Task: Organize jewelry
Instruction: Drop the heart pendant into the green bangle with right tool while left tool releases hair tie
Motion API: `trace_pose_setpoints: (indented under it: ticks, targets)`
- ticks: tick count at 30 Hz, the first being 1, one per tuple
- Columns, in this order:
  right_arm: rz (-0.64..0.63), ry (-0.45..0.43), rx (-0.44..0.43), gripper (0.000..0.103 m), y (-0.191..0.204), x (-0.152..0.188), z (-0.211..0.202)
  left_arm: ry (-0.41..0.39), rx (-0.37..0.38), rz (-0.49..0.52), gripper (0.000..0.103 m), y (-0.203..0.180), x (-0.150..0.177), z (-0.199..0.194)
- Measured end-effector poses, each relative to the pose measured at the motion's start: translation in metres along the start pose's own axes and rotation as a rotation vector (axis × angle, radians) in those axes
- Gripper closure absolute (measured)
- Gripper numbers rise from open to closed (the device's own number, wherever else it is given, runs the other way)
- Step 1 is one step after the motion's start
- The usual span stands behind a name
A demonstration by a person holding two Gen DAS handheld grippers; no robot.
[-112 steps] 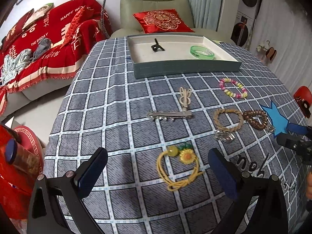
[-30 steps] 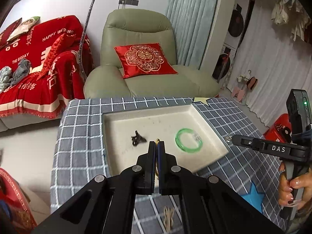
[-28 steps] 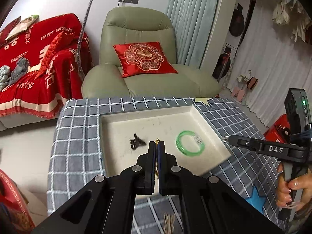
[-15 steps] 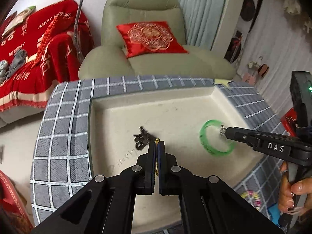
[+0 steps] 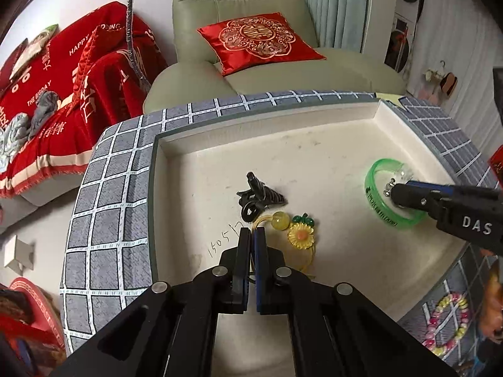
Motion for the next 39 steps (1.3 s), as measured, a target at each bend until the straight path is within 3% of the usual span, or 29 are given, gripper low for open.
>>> trace_pose_setpoints:
  ticks: [3,9,20,29,39]
  targets:
    - [0.001,-0.014,-0.004,0.045,0.002,-0.002,-0.003,-0.001,-0.010,0.013,0.085,-0.002,0.000,0.000]
    - [0.052,-0.069,-0.039,0.040,-0.001,-0.002,-0.028,-0.008,-0.033,0.027,0.085,-0.004,0.001,-0.002]
    - [0.130,-0.143,-0.081,0.039,-0.018,0.025,-0.084,-0.049,-0.040,0.033,0.085,-0.006,-0.003,-0.015]
    - [0.145,-0.151,-0.109,0.039,-0.018,0.047,-0.106,-0.056,-0.025,0.007,0.085,-0.001,-0.005,-0.018]
    - [0.138,-0.167,-0.115,0.034,-0.016,0.066,-0.125,-0.133,-0.032,-0.017,0.085,0.003,-0.008,-0.053]
Point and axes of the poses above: each gripper's, at about its wrist camera, not at the fingertips, and z roughly the way its jaws point, y to its left, x to its underside, the point moved 6 cm from there along z, roughly the way its jaws point, and after that the axes turned 1 degree about -x, right-handed, at the moved point
